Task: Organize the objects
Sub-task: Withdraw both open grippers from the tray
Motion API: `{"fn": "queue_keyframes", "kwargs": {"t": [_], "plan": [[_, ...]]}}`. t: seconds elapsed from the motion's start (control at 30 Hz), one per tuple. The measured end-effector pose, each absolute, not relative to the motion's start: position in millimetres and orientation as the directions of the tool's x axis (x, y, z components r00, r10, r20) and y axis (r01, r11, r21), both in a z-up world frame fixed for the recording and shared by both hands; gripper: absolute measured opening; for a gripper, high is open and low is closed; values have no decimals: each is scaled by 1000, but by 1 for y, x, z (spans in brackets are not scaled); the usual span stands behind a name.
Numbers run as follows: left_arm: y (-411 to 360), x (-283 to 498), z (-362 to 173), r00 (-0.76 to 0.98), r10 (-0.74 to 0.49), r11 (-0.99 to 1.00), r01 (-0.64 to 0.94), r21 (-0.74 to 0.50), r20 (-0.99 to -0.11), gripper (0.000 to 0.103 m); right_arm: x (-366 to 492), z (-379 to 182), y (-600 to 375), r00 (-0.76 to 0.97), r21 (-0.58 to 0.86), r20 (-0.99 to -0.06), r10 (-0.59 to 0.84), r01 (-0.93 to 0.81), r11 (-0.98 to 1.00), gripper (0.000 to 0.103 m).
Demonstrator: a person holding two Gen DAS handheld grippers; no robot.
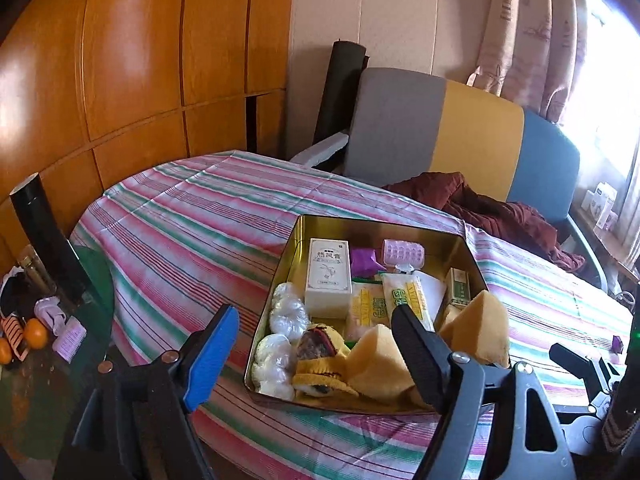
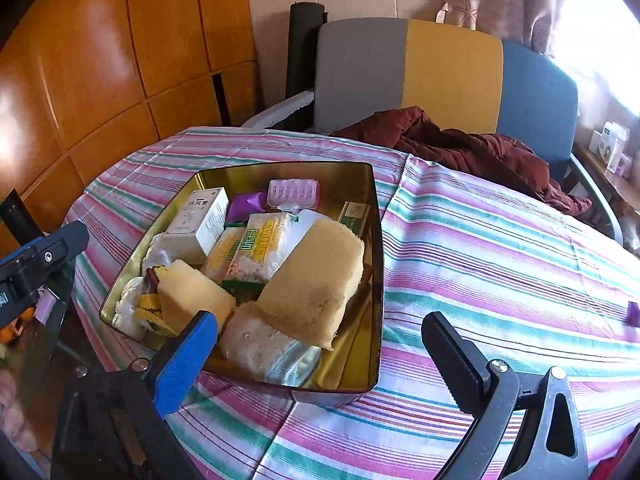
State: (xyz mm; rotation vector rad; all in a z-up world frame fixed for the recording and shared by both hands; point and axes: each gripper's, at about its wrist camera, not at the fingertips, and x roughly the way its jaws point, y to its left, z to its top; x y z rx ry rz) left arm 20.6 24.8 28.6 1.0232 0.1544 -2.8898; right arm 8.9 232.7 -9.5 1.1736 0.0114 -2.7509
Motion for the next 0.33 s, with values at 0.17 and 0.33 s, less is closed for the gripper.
{"fn": "queue_keyframes", "kwargs": {"t": [0.17,0.33], "plan": [[25,22,27,-783,-27,-993,94,-76,-621,80,10,-9,230,-687,36,-716,-126,144,-989,103],[23,24,28,-797,-31,-992,99,-81,-604,77,10,-7,230,-695,29,-708,-121,143,-989,103]]}}
